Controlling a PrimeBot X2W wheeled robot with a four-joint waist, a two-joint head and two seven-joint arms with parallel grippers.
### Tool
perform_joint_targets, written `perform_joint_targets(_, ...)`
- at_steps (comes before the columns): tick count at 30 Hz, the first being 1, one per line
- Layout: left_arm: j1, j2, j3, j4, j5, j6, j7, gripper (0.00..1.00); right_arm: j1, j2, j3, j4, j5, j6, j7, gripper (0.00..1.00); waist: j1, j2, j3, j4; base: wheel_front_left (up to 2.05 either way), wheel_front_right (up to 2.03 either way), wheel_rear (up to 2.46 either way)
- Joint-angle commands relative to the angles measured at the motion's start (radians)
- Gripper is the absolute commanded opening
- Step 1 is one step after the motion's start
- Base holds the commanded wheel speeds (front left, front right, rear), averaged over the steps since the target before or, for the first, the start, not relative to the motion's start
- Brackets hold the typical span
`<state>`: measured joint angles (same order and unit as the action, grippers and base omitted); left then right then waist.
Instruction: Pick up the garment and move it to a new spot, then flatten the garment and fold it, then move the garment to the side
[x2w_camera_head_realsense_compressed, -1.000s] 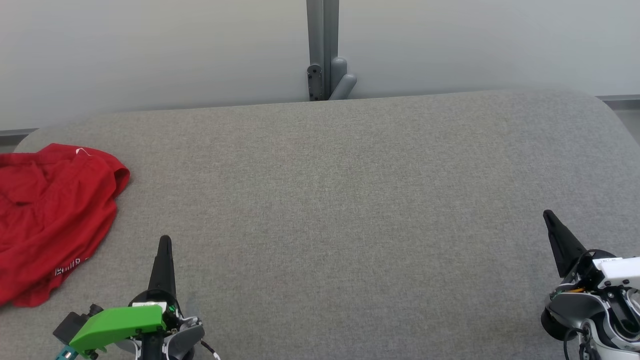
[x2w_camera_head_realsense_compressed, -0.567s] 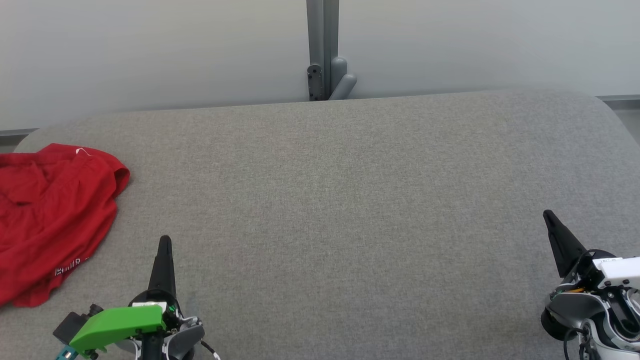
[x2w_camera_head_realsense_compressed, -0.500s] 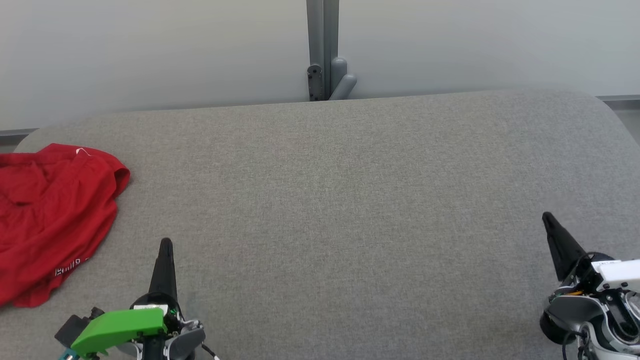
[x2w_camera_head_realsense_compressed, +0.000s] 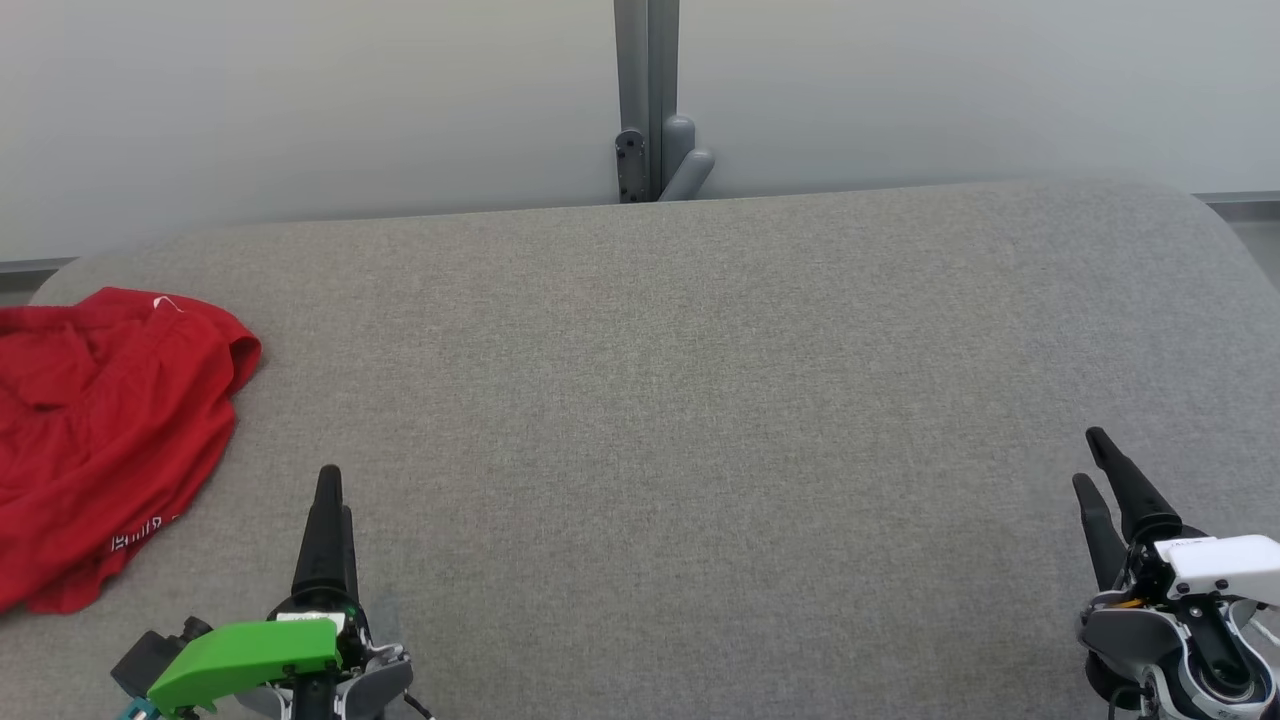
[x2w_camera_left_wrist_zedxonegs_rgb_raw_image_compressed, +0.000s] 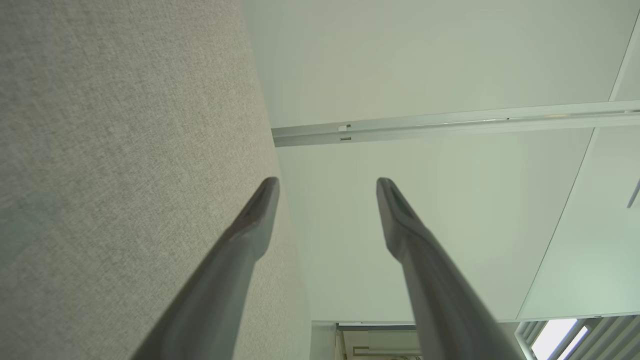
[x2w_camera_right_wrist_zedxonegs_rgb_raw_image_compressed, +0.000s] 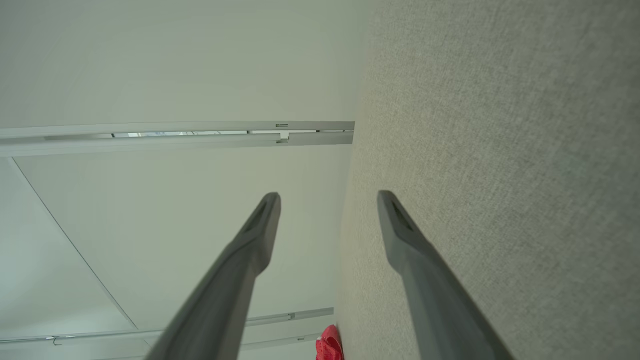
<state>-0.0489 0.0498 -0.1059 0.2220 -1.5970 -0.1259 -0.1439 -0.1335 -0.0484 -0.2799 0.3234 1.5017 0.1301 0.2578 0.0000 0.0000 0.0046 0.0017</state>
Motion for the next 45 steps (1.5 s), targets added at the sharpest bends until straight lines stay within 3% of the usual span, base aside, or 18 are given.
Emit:
perform_joint_targets(1,-0.039,0.014,-0.003,-0.02,0.045,-0.002,-0.009,1.0,-0.023,-0.022,0.012,-0.029,-0.052,0.0,-0.024,1.0,0.0,0.0,-0.001,0.0,0.0,0.0,0.0)
perform_joint_targets(5,-0.05,0.017,0.004,-0.027,0.106,-0.002,-0.015,1.0,-0.027,-0.03,0.015,-0.052,-0.133,0.0,-0.046,1.0,0.0,0.0,-0.002,0.0,0.0,0.0,0.0)
perform_joint_targets(24,-0.082,0.048,-0.021,-0.102,0.602,0.005,-0.043,1.0,-0.007,-0.067,0.1,-0.165,-0.605,0.0,-0.17,1.0,0.0,0.0,-0.011,-0.001,0.0,0.0,0.0)
perform_joint_targets(45,-0.07,0.079,-0.059,-0.105,0.945,0.039,-0.067,1.0,0.015,-0.081,0.176,-0.177,-0.919,0.001,-0.282,1.0,0.0,0.0,-0.021,-0.001,0.0,0.0,0.0)
